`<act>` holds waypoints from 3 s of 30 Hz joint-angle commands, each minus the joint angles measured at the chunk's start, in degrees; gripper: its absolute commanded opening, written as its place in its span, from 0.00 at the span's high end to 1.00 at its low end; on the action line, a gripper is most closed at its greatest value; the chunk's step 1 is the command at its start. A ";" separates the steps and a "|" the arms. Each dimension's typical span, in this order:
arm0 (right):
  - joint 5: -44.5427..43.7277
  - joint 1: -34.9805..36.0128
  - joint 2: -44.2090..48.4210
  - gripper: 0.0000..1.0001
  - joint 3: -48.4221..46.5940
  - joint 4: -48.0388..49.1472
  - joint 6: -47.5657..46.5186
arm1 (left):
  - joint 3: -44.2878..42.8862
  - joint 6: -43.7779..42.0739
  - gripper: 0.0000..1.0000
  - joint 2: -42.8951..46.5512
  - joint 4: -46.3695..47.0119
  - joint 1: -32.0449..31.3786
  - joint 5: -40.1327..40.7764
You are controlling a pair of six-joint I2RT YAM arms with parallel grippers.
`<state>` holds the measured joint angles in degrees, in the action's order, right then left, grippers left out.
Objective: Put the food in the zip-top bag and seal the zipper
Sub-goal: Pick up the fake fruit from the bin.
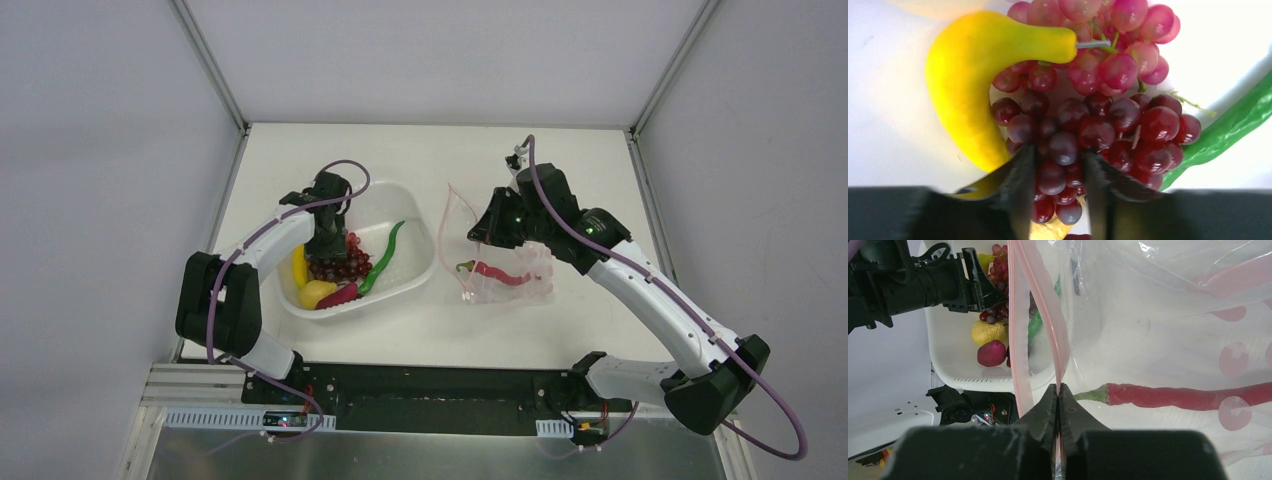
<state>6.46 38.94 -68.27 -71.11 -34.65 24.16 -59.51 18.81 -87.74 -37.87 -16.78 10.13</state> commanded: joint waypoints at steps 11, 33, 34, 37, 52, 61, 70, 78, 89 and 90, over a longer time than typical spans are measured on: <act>0.31 0.26 2.26 1.00 1.42 3.00 -0.32 | 3.34 0.30 1.00 12.52 5.76 0.27 -13.37; 1.50 0.28 1.87 1.00 1.96 4.59 -0.08 | 9.11 5.11 0.17 5.91 24.95 -0.28 -19.98; 1.72 0.27 1.79 1.00 1.99 4.75 -0.14 | 8.49 4.13 0.16 5.05 24.73 -0.28 -20.39; 2.02 0.26 1.29 1.00 1.97 5.04 -0.08 | 6.00 2.49 0.16 1.26 23.17 -0.28 -21.20; 1.95 0.26 1.26 1.00 1.95 5.31 -0.09 | 8.06 2.94 1.00 2.47 22.56 -0.81 -21.83; 0.57 0.30 2.47 1.00 2.94 5.80 0.54 | 7.41 3.96 1.00 20.63 19.38 -0.81 -17.69; 0.77 0.26 2.80 1.00 3.64 6.84 0.97 | 8.15 6.24 1.00 28.93 18.95 -0.80 -17.88; 0.54 0.26 2.68 1.00 3.94 7.44 1.27 | 2.78 9.03 1.00 36.64 18.38 -0.80 -22.60; -0.35 0.26 3.85 1.00 6.57 11.87 4.27 | -0.59 20.69 1.00 39.54 30.60 -4.57 -33.35; -0.43 0.26 4.10 1.00 6.97 12.57 4.68 | -0.46 21.15 1.00 39.36 31.10 -5.83 -32.65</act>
<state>7.31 38.94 -66.67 -65.21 -26.89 26.59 -58.37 34.02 -48.47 -15.46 -19.40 -18.61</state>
